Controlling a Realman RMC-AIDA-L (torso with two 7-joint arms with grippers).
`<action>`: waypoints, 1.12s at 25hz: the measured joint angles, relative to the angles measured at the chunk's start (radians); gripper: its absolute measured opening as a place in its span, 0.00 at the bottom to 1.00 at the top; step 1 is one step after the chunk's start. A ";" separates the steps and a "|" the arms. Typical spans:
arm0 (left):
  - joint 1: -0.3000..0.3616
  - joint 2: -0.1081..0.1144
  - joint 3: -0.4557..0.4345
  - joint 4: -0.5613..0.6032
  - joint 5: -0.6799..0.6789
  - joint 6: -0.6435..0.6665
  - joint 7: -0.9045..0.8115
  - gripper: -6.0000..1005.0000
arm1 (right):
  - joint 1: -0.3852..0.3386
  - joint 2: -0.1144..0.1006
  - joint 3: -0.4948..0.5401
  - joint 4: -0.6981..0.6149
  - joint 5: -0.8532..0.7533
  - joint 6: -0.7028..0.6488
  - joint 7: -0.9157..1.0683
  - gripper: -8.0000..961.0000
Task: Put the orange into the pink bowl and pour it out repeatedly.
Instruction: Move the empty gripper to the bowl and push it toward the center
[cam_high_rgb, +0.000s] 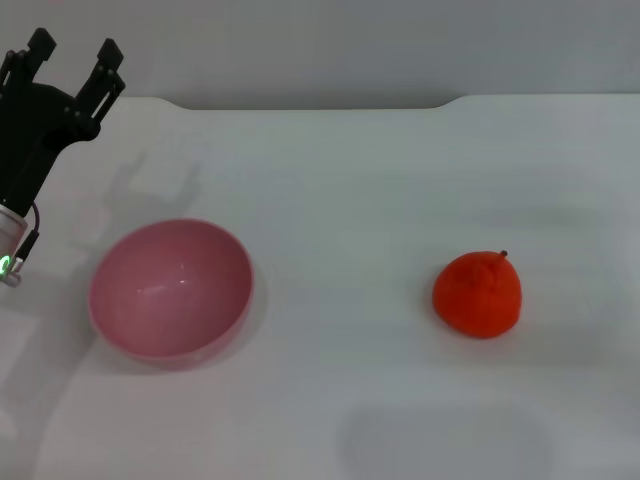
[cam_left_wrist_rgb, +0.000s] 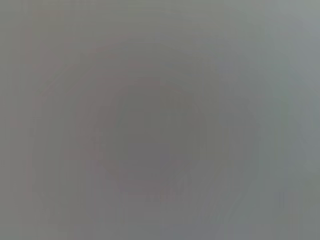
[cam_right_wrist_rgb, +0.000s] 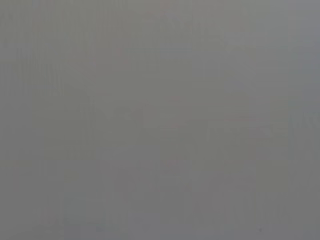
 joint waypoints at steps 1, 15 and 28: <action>0.004 0.000 0.000 0.000 0.000 0.000 -0.003 0.79 | 0.000 0.000 0.000 0.000 0.000 0.000 0.000 0.56; 0.018 0.006 0.013 0.000 0.007 0.000 -0.009 0.79 | -0.016 0.007 -0.003 0.024 -0.001 0.000 0.008 0.56; 0.019 0.211 -0.085 0.297 0.561 -0.055 -0.891 0.79 | -0.017 0.010 -0.039 0.062 -0.001 0.000 0.012 0.56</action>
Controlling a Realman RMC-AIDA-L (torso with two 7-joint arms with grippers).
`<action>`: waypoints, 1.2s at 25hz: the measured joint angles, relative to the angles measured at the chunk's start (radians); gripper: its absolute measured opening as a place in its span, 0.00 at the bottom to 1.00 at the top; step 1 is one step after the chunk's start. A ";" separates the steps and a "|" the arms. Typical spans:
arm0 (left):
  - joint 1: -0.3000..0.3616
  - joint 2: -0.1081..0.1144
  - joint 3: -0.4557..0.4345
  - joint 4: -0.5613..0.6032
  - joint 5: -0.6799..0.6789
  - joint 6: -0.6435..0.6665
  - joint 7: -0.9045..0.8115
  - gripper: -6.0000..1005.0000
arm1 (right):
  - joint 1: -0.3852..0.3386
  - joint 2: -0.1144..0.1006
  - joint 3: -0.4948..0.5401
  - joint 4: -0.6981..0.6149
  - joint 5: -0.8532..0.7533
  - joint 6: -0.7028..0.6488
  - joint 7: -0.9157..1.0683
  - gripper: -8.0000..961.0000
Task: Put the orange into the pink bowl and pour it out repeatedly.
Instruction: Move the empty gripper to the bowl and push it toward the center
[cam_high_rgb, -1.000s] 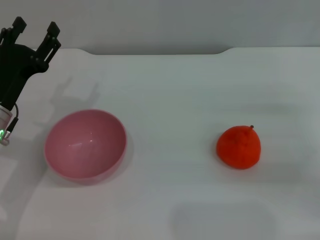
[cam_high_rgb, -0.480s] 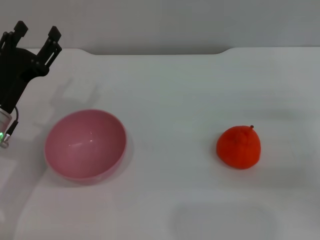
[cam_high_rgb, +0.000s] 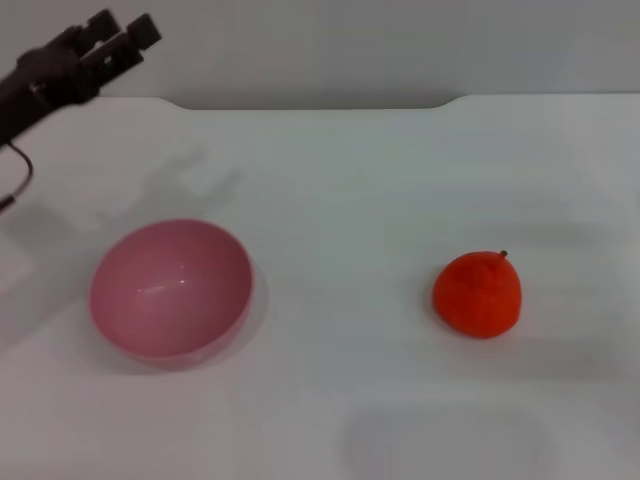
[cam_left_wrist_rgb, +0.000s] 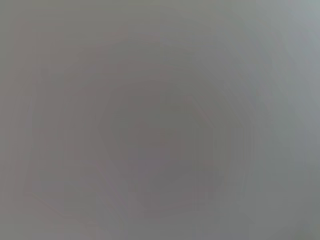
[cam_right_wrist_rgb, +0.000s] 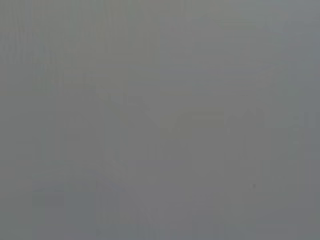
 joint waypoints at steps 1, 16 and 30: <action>-0.006 0.022 -0.046 0.039 0.095 0.031 -0.105 0.79 | -0.001 0.000 -0.002 0.001 0.000 0.000 0.000 0.56; -0.104 -0.123 -0.532 0.825 1.819 0.332 -1.155 0.78 | 0.013 -0.002 -0.017 -0.001 0.001 0.003 0.001 0.56; -0.067 -0.197 -0.326 0.853 1.976 0.283 -1.244 0.78 | 0.014 -0.004 -0.015 0.000 0.004 0.009 0.001 0.56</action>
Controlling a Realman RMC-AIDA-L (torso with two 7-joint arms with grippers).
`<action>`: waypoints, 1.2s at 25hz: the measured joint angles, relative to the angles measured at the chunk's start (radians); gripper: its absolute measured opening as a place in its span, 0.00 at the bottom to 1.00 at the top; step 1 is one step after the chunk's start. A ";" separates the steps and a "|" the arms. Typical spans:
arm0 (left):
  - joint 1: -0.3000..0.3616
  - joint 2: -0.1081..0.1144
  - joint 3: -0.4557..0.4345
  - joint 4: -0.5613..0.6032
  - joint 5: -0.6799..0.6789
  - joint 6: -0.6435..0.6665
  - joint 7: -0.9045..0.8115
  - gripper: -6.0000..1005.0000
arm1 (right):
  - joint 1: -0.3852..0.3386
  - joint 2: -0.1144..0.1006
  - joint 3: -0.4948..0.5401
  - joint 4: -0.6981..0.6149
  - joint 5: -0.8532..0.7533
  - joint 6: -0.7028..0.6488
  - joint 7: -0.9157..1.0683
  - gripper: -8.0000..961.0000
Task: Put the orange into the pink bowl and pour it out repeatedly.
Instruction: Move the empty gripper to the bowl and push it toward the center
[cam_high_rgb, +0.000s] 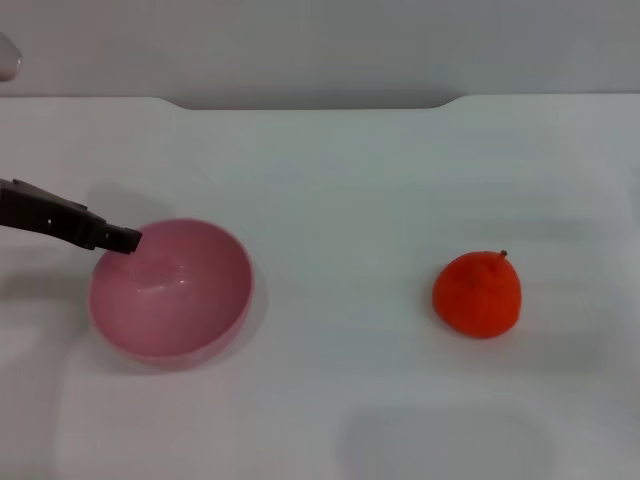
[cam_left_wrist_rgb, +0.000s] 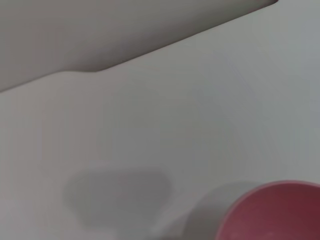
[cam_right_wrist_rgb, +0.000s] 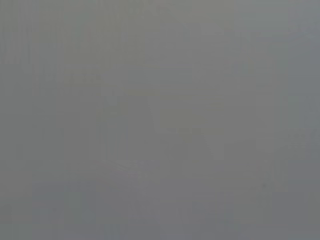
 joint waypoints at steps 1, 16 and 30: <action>0.000 0.000 0.003 -0.010 0.000 -0.011 -0.002 0.78 | 0.000 0.000 -0.001 0.000 0.000 0.000 0.000 0.56; -0.044 0.000 0.039 -0.262 0.004 -0.178 -0.003 0.77 | 0.002 0.000 0.005 -0.003 -0.003 0.000 -0.004 0.56; -0.062 0.006 0.030 -0.299 0.010 -0.197 -0.009 0.77 | 0.005 -0.003 0.019 -0.004 0.004 0.001 -0.010 0.56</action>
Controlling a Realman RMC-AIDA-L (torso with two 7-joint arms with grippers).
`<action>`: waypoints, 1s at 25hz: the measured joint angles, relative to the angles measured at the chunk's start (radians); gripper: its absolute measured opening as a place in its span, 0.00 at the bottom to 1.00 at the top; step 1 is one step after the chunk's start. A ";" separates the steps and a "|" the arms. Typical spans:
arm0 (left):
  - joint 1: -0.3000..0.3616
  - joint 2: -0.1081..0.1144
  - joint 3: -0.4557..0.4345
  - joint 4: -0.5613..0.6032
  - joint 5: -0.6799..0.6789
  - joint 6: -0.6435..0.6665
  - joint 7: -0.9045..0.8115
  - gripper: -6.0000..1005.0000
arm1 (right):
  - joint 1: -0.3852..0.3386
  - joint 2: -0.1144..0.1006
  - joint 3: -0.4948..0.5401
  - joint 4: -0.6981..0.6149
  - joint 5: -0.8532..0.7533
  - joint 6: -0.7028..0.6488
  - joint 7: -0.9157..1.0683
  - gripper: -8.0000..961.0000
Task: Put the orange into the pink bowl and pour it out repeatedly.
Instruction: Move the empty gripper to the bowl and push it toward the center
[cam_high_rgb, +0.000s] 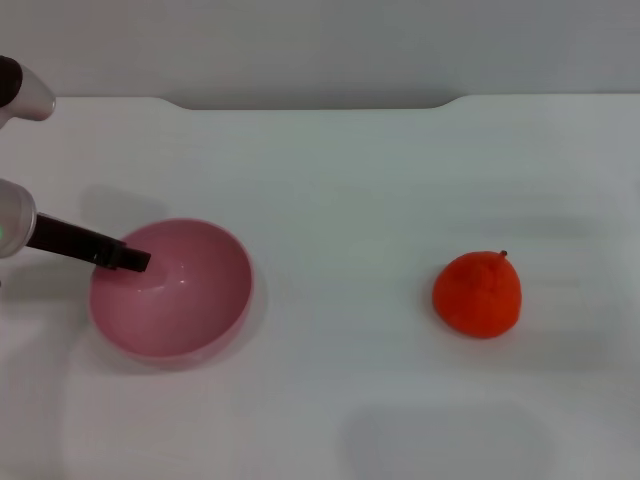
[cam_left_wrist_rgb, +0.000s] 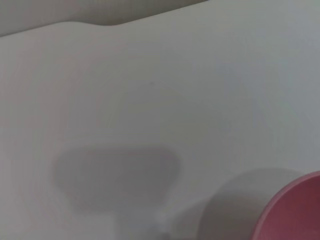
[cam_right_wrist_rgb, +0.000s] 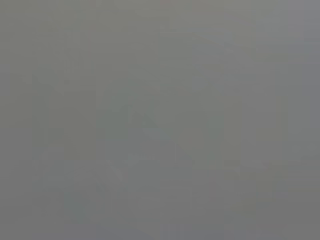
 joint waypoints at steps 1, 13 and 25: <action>0.000 0.000 0.000 0.000 0.000 0.000 0.000 0.77 | -0.001 0.000 0.006 0.000 0.001 0.000 0.000 0.56; -0.006 0.004 0.004 -0.004 0.000 0.028 -0.002 0.28 | -0.009 0.000 0.046 0.000 0.004 -0.005 -0.001 0.56; -0.013 0.004 0.004 -0.005 0.000 0.035 0.001 0.08 | -0.014 -0.003 0.041 -0.023 -0.003 -0.012 0.087 0.56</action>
